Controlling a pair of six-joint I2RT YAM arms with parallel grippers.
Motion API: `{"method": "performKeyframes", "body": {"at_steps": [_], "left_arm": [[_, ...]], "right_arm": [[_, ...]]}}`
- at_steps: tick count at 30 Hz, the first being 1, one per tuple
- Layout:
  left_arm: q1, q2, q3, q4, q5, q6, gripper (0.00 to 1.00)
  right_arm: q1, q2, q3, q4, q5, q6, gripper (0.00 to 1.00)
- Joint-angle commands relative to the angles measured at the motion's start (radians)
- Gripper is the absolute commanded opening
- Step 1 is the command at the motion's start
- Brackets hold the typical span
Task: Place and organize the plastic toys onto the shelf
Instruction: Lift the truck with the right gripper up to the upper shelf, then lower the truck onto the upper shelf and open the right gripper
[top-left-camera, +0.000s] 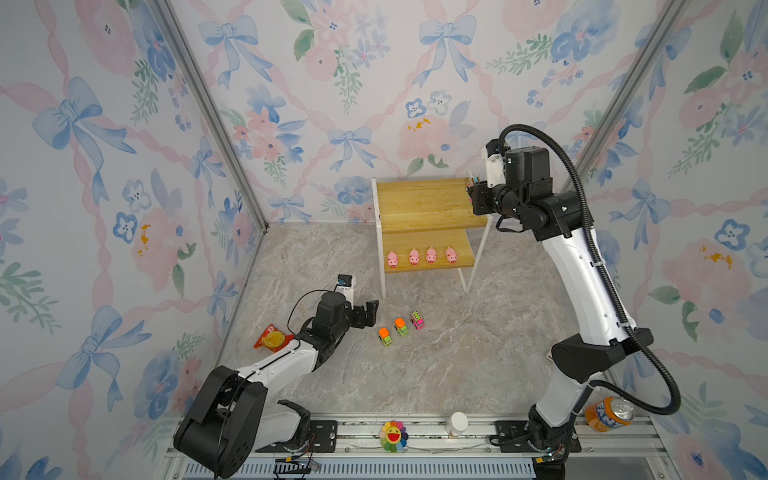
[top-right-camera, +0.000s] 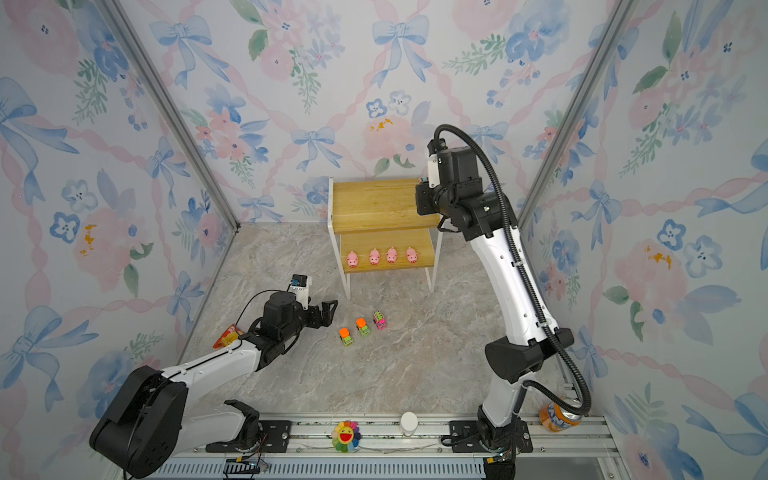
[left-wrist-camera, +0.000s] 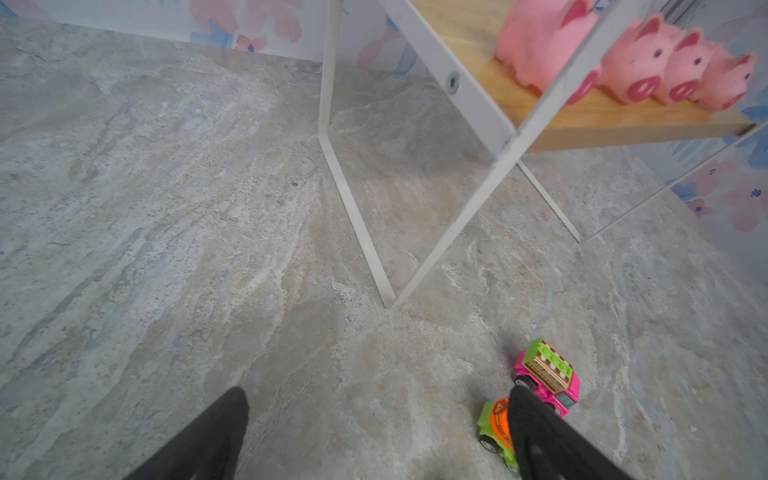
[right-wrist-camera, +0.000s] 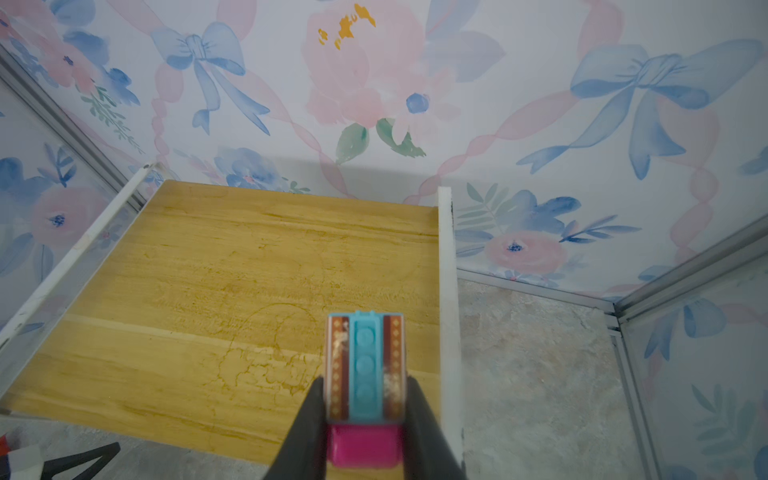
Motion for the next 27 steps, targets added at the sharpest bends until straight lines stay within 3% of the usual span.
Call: {"method": "performKeyframes", "body": {"at_steps": [1, 11, 27], "left_arm": [[-0.007, -0.021, 0.011, -0.032, -0.004, 0.017, 0.98], [-0.01, -0.011, 0.012, -0.033, 0.014, 0.041, 0.98], [-0.032, -0.003, 0.013, -0.031, -0.003, 0.08, 0.98]], "right_arm": [[-0.026, 0.018, 0.047, -0.077, -0.005, 0.043, 0.21], [-0.032, 0.021, -0.068, -0.013, -0.031, 0.053, 0.21], [-0.004, 0.055, -0.081, 0.001, -0.023, 0.046, 0.23]]}}
